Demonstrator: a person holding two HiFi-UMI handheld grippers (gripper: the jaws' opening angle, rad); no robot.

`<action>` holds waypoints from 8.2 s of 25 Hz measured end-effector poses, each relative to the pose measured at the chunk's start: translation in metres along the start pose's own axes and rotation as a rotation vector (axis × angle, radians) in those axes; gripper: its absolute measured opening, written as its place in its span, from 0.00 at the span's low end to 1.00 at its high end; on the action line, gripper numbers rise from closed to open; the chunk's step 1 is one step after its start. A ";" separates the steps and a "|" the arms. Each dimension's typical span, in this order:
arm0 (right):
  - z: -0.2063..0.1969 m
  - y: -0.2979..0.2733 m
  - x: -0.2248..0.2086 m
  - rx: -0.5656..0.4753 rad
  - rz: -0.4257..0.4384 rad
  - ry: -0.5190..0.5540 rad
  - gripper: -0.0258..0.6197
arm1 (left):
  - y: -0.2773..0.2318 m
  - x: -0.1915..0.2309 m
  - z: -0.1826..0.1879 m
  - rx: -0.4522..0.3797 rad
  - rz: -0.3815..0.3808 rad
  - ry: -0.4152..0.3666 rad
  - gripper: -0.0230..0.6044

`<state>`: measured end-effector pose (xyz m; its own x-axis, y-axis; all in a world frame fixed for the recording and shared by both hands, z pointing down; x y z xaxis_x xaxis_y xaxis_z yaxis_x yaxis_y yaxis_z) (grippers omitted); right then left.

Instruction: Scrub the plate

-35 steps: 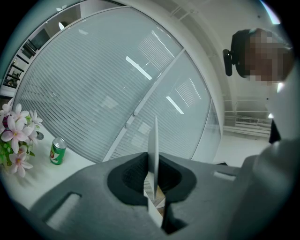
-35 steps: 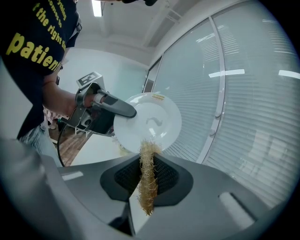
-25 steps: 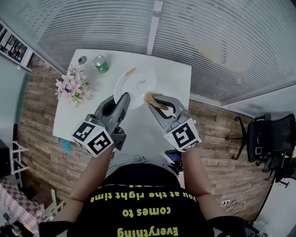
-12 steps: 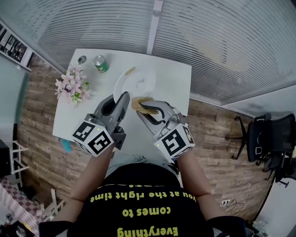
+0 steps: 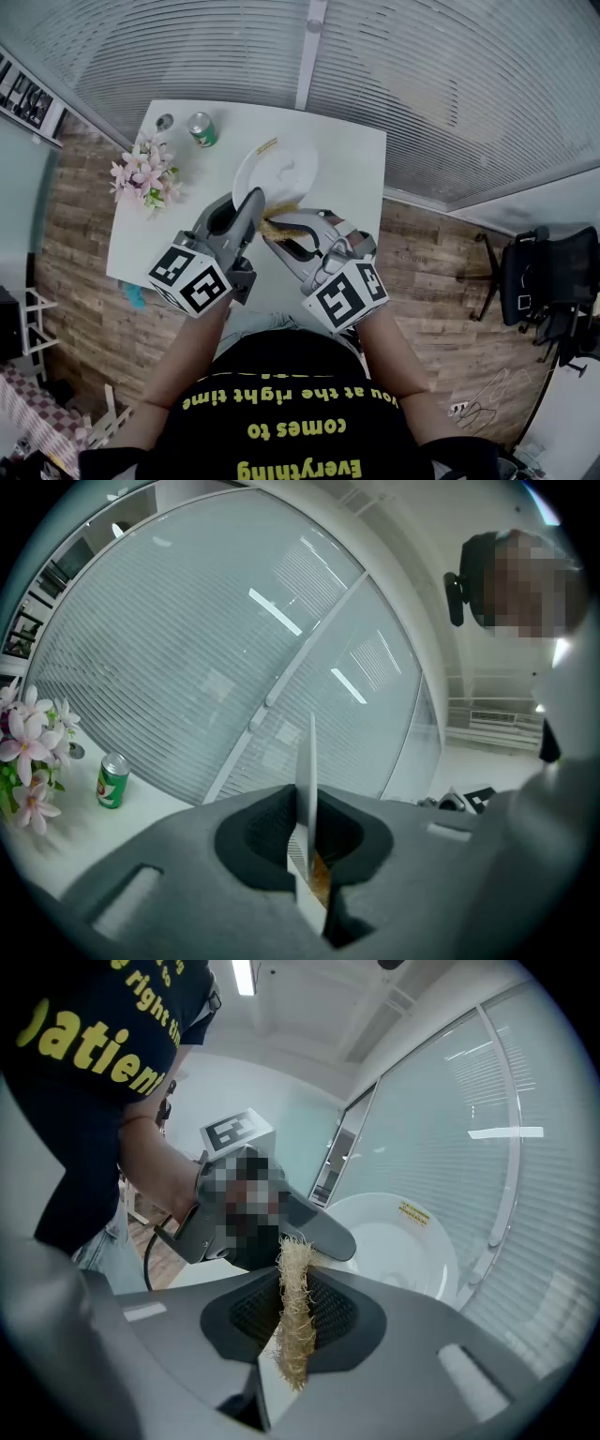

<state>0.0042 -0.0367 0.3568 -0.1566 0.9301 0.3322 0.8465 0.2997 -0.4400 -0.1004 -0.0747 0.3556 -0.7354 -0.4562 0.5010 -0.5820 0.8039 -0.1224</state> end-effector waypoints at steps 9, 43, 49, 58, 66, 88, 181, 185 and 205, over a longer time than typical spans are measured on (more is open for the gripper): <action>-0.016 0.009 -0.018 0.061 -0.076 -0.021 0.13 | 0.002 0.000 -0.002 0.015 -0.011 -0.002 0.07; -0.078 0.090 -0.073 -0.141 -0.380 -0.451 0.13 | 0.000 -0.005 -0.001 0.031 0.008 -0.412 0.07; -0.078 0.089 -0.072 -0.123 -0.378 -0.439 0.13 | -0.002 -0.009 0.001 0.047 0.022 -0.678 0.07; -0.075 0.099 -0.076 -0.126 -0.390 -0.432 0.13 | 0.000 -0.018 -0.004 0.071 0.044 -1.178 0.07; -0.042 0.105 -0.074 -0.150 -0.332 -0.361 0.13 | 0.008 -0.019 -0.012 0.092 0.009 -1.536 0.07; 0.027 0.041 -0.006 0.030 0.075 -0.168 0.13 | 0.009 -0.030 -0.033 -0.006 -0.070 -2.119 0.07; -0.045 0.043 -0.064 0.241 0.083 -0.350 0.13 | 0.027 -0.049 -0.052 -0.123 -0.213 -2.119 0.07; -0.040 0.041 -0.060 0.244 0.098 -0.328 0.13 | 0.026 -0.048 -0.053 -0.114 -0.211 -2.119 0.07; -0.012 0.028 -0.040 0.245 0.182 -0.215 0.13 | 0.024 -0.048 -0.059 -0.088 -0.225 -2.124 0.07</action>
<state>0.0403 -0.0679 0.3414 -0.1400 0.9884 0.0587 0.7274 0.1430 -0.6712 -0.0588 -0.0107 0.3790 0.1149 -0.0991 -0.9884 -0.7259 0.6709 -0.1517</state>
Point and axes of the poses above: the fingertips, and each gripper's own axes: y backward along the fingers, x to its left, z out of its top, the point moved 7 cm from there along y, backward along the fingers, and after that the axes turned 9 degrees about z, right-handed, at the moved point
